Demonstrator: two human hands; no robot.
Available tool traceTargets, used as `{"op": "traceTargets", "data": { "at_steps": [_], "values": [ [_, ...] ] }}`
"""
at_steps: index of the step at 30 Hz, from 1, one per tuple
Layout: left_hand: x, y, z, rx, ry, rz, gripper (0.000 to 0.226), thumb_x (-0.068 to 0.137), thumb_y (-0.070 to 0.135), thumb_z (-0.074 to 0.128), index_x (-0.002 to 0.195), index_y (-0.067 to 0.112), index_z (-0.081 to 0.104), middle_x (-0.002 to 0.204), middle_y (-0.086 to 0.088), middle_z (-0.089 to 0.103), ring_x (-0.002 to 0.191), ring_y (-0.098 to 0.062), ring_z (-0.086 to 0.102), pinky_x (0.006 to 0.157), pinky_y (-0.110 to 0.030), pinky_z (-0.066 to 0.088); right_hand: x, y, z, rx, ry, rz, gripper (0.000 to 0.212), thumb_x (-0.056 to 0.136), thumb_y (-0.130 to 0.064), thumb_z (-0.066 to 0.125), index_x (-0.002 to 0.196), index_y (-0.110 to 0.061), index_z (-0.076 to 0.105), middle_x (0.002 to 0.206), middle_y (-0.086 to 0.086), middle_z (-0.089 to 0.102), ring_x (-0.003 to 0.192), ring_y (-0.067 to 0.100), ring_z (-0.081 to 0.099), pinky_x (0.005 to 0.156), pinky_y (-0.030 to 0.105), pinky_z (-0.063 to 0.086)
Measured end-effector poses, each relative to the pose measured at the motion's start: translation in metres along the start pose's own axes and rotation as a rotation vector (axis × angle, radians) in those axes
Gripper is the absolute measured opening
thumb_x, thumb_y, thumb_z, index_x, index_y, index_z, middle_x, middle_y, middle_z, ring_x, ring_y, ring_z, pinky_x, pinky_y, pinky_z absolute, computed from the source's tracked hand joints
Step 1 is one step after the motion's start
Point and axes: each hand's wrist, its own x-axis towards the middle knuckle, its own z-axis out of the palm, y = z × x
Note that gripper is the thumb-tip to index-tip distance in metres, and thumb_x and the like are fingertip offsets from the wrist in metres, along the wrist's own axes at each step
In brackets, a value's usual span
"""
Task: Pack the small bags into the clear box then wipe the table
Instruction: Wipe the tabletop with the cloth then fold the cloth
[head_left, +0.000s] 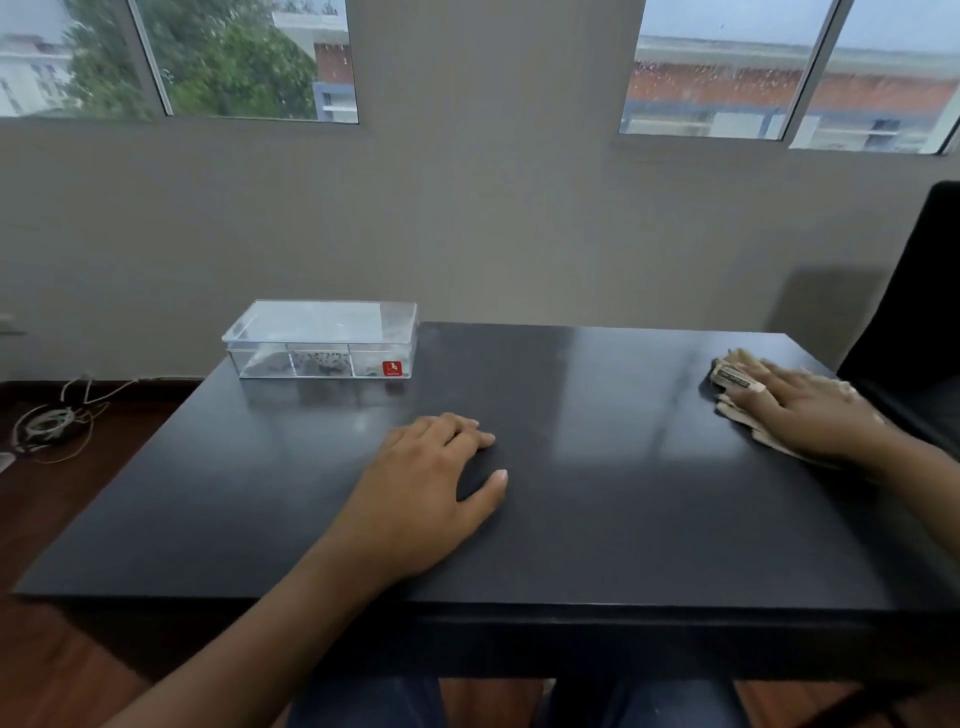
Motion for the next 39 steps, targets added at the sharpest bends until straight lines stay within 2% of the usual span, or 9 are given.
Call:
{"op": "traceTargets", "data": {
  "at_steps": [4, 10, 14, 18, 22, 27, 31, 34, 39],
  "values": [
    [0.006, 0.007, 0.0, -0.012, -0.033, 0.041, 0.052, 0.093, 0.064, 0.043, 0.133, 0.034, 0.06, 0.137, 0.018, 0.055, 0.132, -0.003, 0.044, 0.11, -0.026, 0.029, 0.004, -0.046, 0.011, -0.039, -0.001, 0.035, 0.094, 0.073, -0.091, 0.004, 0.158, -0.051, -0.001, 0.172, -0.013, 0.005, 0.158, 0.022, 0.009, 0.125, 0.056, 0.004],
    [0.024, 0.014, 0.004, -0.042, -0.076, 0.109, 0.046, 0.09, 0.062, 0.048, 0.121, 0.032, 0.064, 0.12, 0.015, 0.058, 0.112, -0.007, 0.057, 0.101, -0.031, 0.045, -0.102, -0.095, 0.021, -0.057, -0.036, -0.298, 0.066, 0.09, -0.084, 0.014, 0.151, -0.066, -0.004, 0.169, -0.027, 0.0, 0.157, 0.008, -0.005, 0.126, 0.051, -0.003],
    [0.049, 0.018, 0.004, -0.034, -0.151, 0.19, 0.046, 0.091, 0.062, 0.051, 0.125, 0.033, 0.063, 0.122, 0.015, 0.056, 0.11, -0.006, 0.057, 0.098, -0.028, 0.045, -0.161, -0.078, 0.022, -0.084, -0.041, -0.418, 0.064, 0.092, -0.084, 0.014, 0.15, -0.067, -0.007, 0.163, -0.036, -0.01, 0.152, -0.004, -0.018, 0.127, 0.042, -0.008],
    [0.071, 0.02, 0.015, -0.029, -0.216, 0.244, 0.058, 0.091, 0.069, 0.042, 0.136, 0.034, 0.057, 0.131, 0.016, 0.052, 0.12, -0.006, 0.053, 0.106, -0.033, 0.043, -0.171, -0.038, 0.009, -0.062, -0.104, -0.357, 0.068, 0.085, -0.089, 0.011, 0.148, -0.07, -0.005, 0.162, -0.04, -0.01, 0.15, -0.009, -0.02, 0.127, 0.04, -0.009],
    [0.091, 0.024, 0.028, 0.008, -0.205, 0.297, 0.061, 0.092, 0.07, 0.038, 0.141, 0.037, 0.053, 0.134, 0.016, 0.051, 0.122, -0.008, 0.051, 0.106, -0.032, 0.042, -0.135, 0.004, -0.002, -0.047, -0.095, -0.168, 0.069, 0.081, -0.092, 0.007, 0.146, -0.073, -0.008, 0.164, -0.034, -0.008, 0.154, 0.0, -0.015, 0.127, 0.047, -0.005],
    [0.11, 0.03, 0.044, 0.019, -0.158, 0.316, 0.059, 0.093, 0.071, 0.034, 0.142, 0.042, 0.05, 0.124, 0.018, 0.05, 0.115, -0.007, 0.05, 0.098, -0.026, 0.042, -0.035, 0.042, -0.008, -0.067, -0.097, 0.052, 0.073, 0.079, -0.095, 0.009, 0.147, -0.072, -0.005, 0.168, -0.026, -0.002, 0.158, 0.013, -0.005, 0.126, 0.056, 0.001],
    [0.111, 0.03, 0.051, 0.021, -0.152, 0.299, 0.056, 0.095, 0.068, 0.029, 0.142, 0.043, 0.046, 0.119, 0.016, 0.046, 0.111, -0.008, 0.049, 0.095, -0.028, 0.044, 0.048, 0.025, -0.011, -0.041, -0.114, 0.097, 0.085, 0.087, -0.087, 0.011, 0.16, -0.045, 0.003, 0.17, -0.013, -0.002, 0.158, 0.016, -0.009, 0.127, 0.042, -0.008],
    [0.112, 0.033, 0.049, 0.019, -0.158, 0.302, 0.054, 0.096, 0.066, 0.029, 0.142, 0.043, 0.046, 0.119, 0.015, 0.046, 0.111, -0.009, 0.048, 0.096, -0.03, 0.045, 0.095, 0.002, -0.013, -0.045, -0.078, 0.148, 0.108, 0.064, -0.102, 0.003, 0.159, -0.05, 0.004, 0.173, -0.001, 0.002, 0.159, 0.025, -0.003, 0.127, 0.051, -0.002],
    [0.109, 0.035, 0.044, 0.002, -0.169, 0.282, 0.051, 0.095, 0.064, 0.032, 0.14, 0.046, 0.046, 0.119, 0.017, 0.045, 0.111, -0.007, 0.049, 0.096, -0.028, 0.044, 0.102, -0.04, -0.009, -0.024, -0.061, 0.113, 0.1, 0.071, -0.098, 0.005, 0.158, -0.05, 0.009, 0.173, -0.004, 0.008, 0.159, 0.028, 0.003, 0.124, 0.058, -0.002]
  ]
}}
